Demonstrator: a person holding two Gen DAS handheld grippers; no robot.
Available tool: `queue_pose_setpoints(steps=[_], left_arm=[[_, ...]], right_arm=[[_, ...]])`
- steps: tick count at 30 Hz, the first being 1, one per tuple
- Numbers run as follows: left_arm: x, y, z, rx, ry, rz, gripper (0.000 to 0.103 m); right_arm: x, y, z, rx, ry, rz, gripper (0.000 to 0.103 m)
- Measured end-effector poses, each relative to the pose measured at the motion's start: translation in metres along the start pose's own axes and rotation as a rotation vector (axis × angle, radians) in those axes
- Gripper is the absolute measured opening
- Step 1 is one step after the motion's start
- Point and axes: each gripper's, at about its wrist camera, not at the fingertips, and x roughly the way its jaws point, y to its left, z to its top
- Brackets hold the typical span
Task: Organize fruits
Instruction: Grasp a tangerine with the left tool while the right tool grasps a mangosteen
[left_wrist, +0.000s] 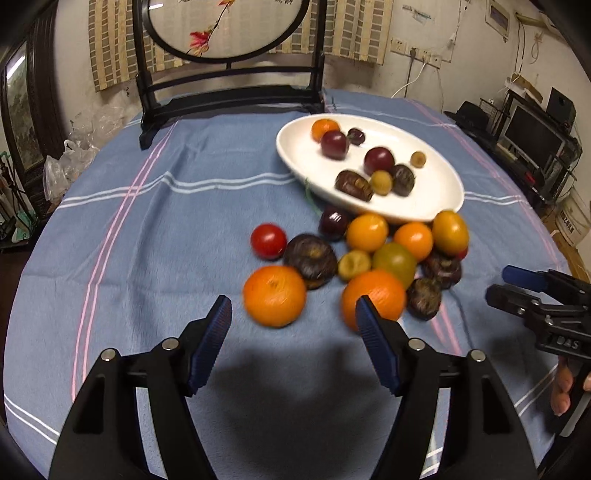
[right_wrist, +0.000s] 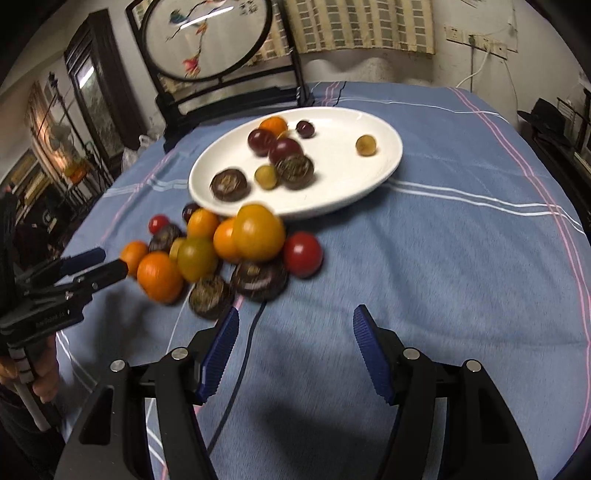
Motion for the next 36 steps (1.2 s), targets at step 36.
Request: queue_pose_setpoints(steps=[36], left_arm=[[0.004,0.023,-0.003,-0.047,-0.006,-0.045,0.041]], right_arm=[[0.04,0.07,0.006,-0.144,0.12,0.018,0.047]])
